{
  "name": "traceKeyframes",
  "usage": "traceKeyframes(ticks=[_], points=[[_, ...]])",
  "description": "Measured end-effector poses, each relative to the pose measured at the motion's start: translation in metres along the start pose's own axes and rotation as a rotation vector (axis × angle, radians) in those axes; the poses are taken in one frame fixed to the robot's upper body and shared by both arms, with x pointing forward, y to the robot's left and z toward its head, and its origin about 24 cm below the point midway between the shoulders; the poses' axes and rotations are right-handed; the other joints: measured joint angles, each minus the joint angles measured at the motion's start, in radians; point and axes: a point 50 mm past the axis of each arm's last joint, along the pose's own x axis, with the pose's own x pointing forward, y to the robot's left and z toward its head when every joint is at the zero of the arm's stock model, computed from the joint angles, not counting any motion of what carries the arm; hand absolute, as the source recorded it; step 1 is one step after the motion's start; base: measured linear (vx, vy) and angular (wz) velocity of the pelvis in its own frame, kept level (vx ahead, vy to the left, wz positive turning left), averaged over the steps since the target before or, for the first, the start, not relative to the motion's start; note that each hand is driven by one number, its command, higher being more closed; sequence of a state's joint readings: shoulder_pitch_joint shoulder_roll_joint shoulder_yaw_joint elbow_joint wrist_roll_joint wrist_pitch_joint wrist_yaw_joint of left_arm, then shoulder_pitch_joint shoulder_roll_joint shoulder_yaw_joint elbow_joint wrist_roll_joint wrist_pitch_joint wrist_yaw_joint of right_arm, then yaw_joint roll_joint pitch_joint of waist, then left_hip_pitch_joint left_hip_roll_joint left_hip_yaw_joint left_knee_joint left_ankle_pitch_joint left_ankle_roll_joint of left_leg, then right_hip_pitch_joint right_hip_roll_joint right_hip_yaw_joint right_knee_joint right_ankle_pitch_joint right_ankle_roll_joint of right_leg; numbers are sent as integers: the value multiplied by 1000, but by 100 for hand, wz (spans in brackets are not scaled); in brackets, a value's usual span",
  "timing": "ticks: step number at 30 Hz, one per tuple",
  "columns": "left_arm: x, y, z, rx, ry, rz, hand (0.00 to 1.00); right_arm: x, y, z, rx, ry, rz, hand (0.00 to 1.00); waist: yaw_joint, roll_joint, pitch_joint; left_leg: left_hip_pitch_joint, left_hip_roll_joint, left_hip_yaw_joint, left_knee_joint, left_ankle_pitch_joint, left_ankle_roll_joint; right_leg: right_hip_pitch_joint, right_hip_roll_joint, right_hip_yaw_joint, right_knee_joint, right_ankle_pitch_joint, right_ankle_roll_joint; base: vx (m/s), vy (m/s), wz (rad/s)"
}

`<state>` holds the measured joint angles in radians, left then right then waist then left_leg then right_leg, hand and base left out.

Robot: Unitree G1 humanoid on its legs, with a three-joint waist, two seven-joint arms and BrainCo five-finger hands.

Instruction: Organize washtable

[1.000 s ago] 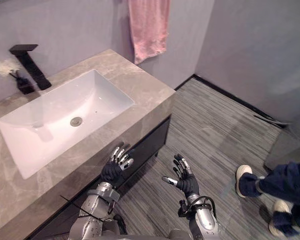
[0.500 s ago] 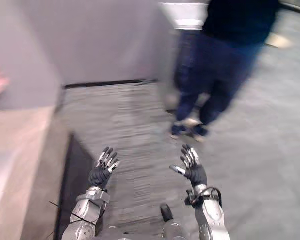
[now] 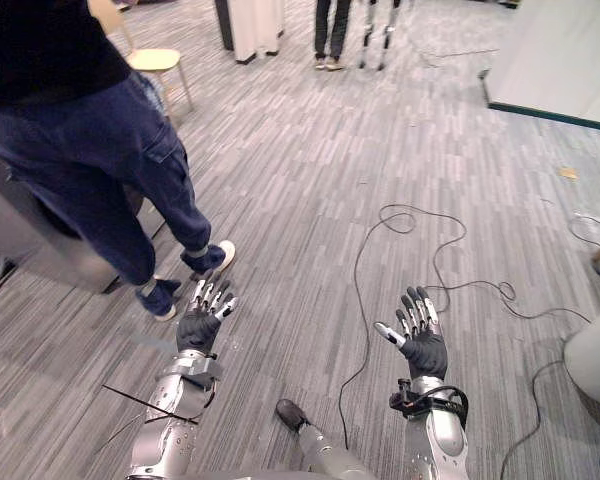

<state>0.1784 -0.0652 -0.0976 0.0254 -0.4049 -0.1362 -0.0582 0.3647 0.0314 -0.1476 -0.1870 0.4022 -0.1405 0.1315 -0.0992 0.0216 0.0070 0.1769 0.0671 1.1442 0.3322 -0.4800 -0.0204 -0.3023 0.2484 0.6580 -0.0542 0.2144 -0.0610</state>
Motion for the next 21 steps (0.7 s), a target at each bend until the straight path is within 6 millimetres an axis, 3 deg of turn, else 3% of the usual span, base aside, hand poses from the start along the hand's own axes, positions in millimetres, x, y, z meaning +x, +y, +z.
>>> traceKeyframes(ticks=[1,2,3,4,5,6,7,8,10,12,13,15,17,20,21], points=[[0,-4,0,7,2,-18,0,0,2,2,6,-15,2,0,3,1,-4,-1,3,6,1,0,-1,-20,-7,-79,18,-14,-18,31,49,-57],[-1,-6,-1,9,3,-26,0,0,3,1,16,-18,-3,0,9,4,-4,-11,10,-18,35,0,-1,-69,-28,-232,73,-27,-25,128,8,-58],[-6,-3,-3,9,13,-11,0,0,4,-5,35,3,-4,0,18,-10,-5,-39,21,-119,127,1,0,-123,-63,-400,170,-51,-81,117,-13,-59],[-10,0,-6,8,27,5,0,-1,5,-8,39,20,2,0,31,-10,-4,-58,23,-188,177,1,0,-139,-79,-493,213,-54,-163,172,-39,-95],[-20,10,-12,10,55,50,0,-3,7,-14,34,55,25,0,56,-8,-2,-89,45,-310,318,20,-3,-137,-136,-651,250,-40,-243,135,48,-125],[-27,19,-15,19,73,93,0,-5,15,-20,54,82,53,0,93,-19,4,-178,81,-457,436,-29,-2,-118,-157,-673,195,10,-226,134,47,-146],[-29,22,-14,22,70,108,0,-4,16,-25,65,98,47,0,118,-6,1,-198,118,-504,335,-54,1,-117,-138,-678,173,4,-219,72,62,-117],[-31,25,-14,22,70,123,0,-4,13,-28,62,111,44,0,133,9,-1,-185,122,-485,279,-81,-13,-124,-131,-696,177,1,-204,40,41,-118],[-38,31,-21,22,110,161,0,-2,14,-42,72,182,46,0,130,25,10,-94,88,-410,134,-39,-11,-116,-128,-692,215,-76,-59,150,120,-86],[-38,32,-21,29,110,163,0,-6,7,-45,70,199,13,0,107,40,11,-42,59,-399,46,-8,-35,-75,-132,-701,251,-87,-29,237,107,-46],[-37,32,-21,33,111,162,0,-7,3,-45,63,202,4,0,102,47,4,-21,59,-390,12,-5,-40,-57,-115,-686,242,-63,-4,266,88,-54],[-30,31,-24,32,121,152,0,-7,-1,-45,70,200,-16,0,83,55,0,-4,51,-394,-15,38,-84,-54,-105,-676,242,-71,-8,221,20,-40],[-21,26,-24,31,116,130,0,-8,-4,-46,66,205,-28,0,77,53,0,1,42,-410,-5,85,-86,-50,-97,-659,243,-78,-17,283,-12,-49],[-17,25,-21,31,104,123,0,-6,-7,-48,55,218,-26,0,84,44,5,-49,60,-516,219,179,-61,2,-101,-587,232,-87,-29,254,18,-69],[-17,26,-21,37,105,119,0,-6,-6,-47,62,214,-26,0,92,31,12,-93,57,-607,308,153,-21,36,-112,-538,214,-105,-24,197,57,-60]])
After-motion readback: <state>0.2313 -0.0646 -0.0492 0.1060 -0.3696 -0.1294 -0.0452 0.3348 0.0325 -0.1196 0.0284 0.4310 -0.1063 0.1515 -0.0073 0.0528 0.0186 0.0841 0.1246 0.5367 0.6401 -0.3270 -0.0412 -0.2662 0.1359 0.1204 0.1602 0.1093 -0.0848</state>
